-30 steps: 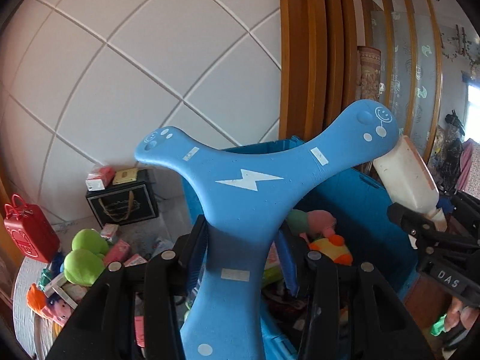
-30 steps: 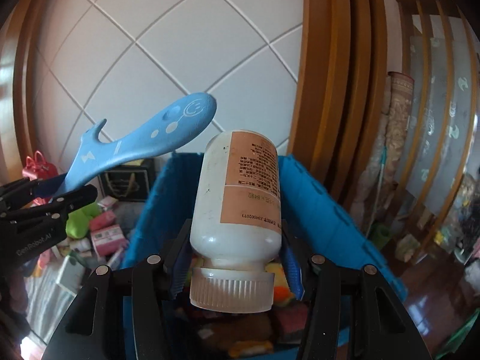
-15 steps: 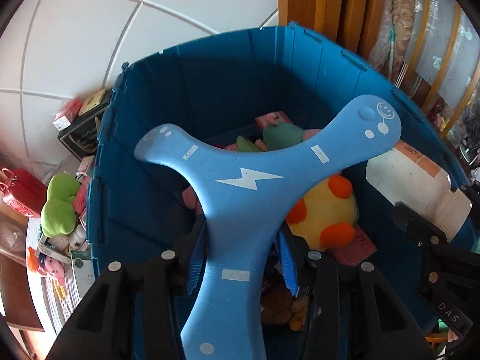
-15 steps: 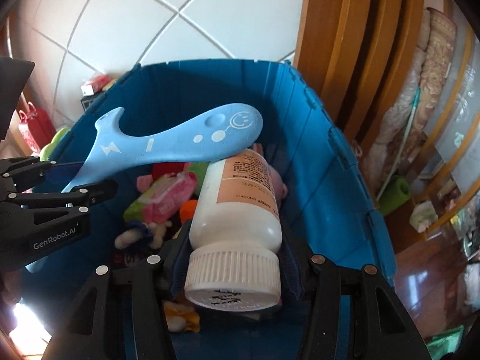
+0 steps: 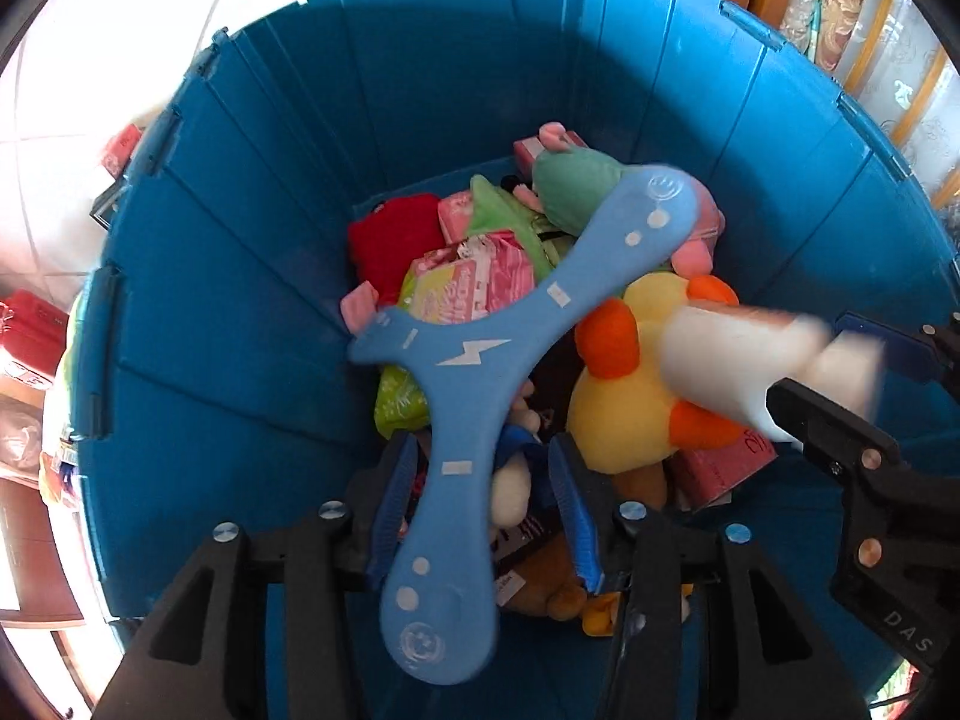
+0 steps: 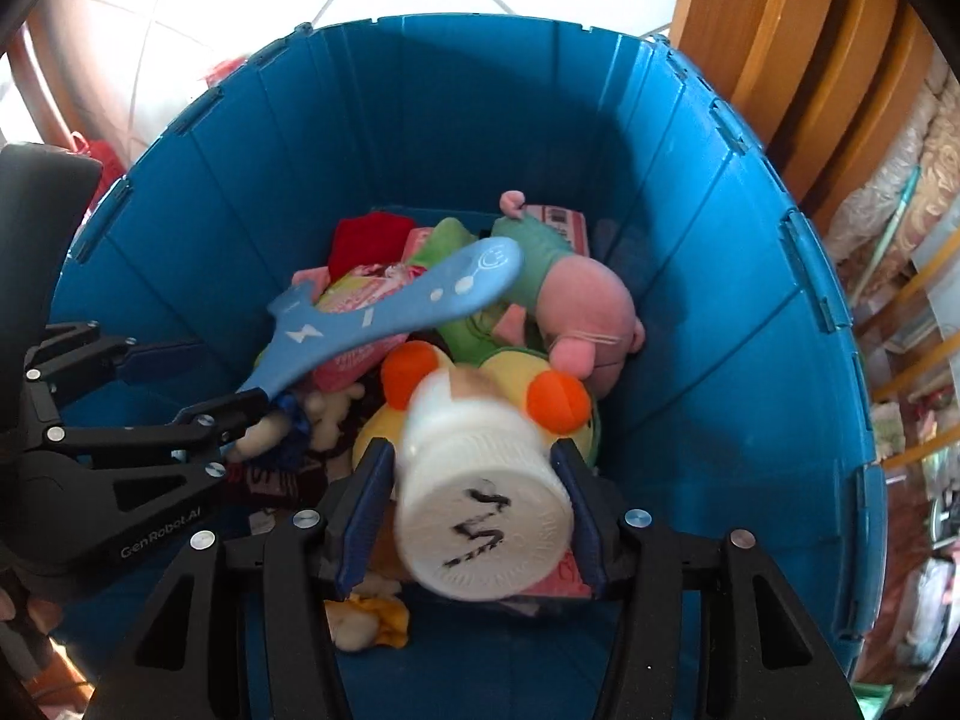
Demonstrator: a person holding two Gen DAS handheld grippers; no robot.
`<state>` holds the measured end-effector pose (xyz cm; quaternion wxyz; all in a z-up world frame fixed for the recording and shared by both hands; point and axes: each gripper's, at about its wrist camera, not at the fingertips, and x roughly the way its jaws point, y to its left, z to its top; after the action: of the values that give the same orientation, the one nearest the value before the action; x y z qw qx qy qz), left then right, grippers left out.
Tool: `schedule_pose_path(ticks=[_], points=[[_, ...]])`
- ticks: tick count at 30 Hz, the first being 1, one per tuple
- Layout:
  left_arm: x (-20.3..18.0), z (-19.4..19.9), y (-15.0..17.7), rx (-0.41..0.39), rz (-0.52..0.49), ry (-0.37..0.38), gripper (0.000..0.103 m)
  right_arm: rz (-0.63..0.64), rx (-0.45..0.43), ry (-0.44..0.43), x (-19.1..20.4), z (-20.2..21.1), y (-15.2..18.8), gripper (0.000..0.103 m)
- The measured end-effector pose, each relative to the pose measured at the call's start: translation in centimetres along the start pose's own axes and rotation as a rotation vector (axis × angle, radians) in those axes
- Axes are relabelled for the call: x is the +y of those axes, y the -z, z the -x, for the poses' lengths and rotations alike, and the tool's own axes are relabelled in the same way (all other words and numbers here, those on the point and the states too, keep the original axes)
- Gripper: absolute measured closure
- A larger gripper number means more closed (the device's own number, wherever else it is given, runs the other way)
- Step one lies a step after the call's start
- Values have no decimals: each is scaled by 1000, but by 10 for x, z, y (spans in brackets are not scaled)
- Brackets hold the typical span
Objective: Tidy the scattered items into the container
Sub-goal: 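Drop the boomerang and pill bottle into the crate by opening both tools, then withdraw both tools from the crate and reach back toward the pile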
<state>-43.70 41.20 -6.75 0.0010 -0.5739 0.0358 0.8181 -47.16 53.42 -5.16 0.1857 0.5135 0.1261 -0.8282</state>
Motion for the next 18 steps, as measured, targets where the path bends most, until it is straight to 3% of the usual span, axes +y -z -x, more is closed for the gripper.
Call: schedule_pose_path(ticks=[3,5,7,9,12,13,18], points=[[1,5,5,-11,-6,20,45,1,-7,-4,2,2,1,41],[2,12,7,-24,-8,40,44,9,-22,-3,0,5,-1,24],[4,24,12,-51,-2,60,44,17,-45,9,2,14,1,16],[6,35,16,-92,3,83,43,19,-80,18,1,24,7,16],[10,52,26,-157,11,132,32,14,-141,7,-2,43,22,5],[10,58,30,-188,8,124,31,18,-163,-1,-2,49,28,0],[3,89,55,-335,-20,67,31,-4,-278,-35,1,77,56,0]])
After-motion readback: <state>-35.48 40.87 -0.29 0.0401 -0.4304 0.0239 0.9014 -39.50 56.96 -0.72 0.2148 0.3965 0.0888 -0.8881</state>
